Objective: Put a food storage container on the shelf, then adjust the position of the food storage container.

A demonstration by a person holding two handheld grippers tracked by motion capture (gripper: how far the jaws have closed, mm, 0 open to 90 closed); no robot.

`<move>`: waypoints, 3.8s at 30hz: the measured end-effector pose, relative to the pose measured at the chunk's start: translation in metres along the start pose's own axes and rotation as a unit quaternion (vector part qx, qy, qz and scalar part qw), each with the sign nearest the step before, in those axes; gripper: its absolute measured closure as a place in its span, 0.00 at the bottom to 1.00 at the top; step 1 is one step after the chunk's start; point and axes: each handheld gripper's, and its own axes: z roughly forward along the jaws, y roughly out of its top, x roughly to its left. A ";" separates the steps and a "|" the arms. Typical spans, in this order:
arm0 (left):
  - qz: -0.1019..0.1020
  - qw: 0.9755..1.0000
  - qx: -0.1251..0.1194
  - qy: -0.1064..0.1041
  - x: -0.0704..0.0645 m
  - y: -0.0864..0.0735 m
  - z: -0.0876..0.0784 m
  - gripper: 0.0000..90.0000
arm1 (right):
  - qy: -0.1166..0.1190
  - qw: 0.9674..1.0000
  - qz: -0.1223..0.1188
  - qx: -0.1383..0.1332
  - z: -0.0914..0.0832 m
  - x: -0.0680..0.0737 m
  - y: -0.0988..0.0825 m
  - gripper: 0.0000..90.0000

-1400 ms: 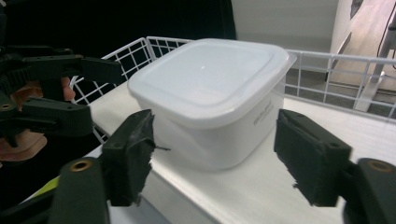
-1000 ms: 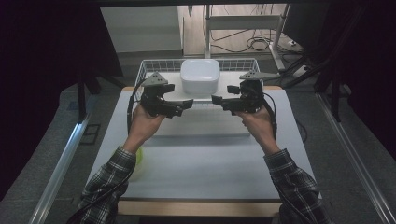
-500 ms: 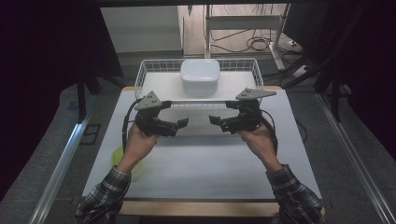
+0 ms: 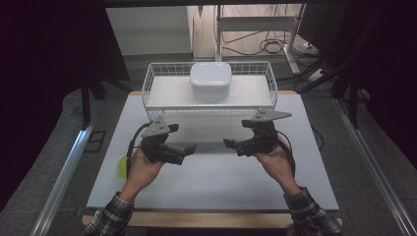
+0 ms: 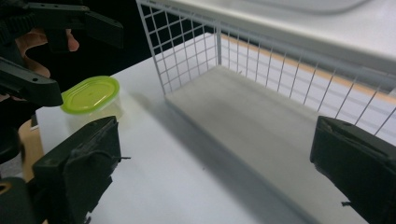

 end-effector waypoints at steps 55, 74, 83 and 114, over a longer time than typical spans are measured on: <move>0.013 0.995 0.091 0.037 -0.042 -0.107 0.010 0.01 | -0.018 0.996 -0.011 0.087 -0.002 0.020 -0.120 0.00; -0.033 0.994 0.067 0.076 -0.010 -0.098 -0.029 0.56 | -0.029 0.994 -0.018 0.101 0.004 0.016 -0.123 0.01; -0.059 0.991 0.053 0.110 0.016 -0.103 -0.052 0.96 | -0.030 0.994 -0.019 0.105 0.004 0.015 -0.124 0.01; -0.150 0.955 0.070 0.246 0.087 -0.154 -0.107 1.00 | -0.032 0.991 -0.027 0.129 0.010 0.015 -0.128 0.02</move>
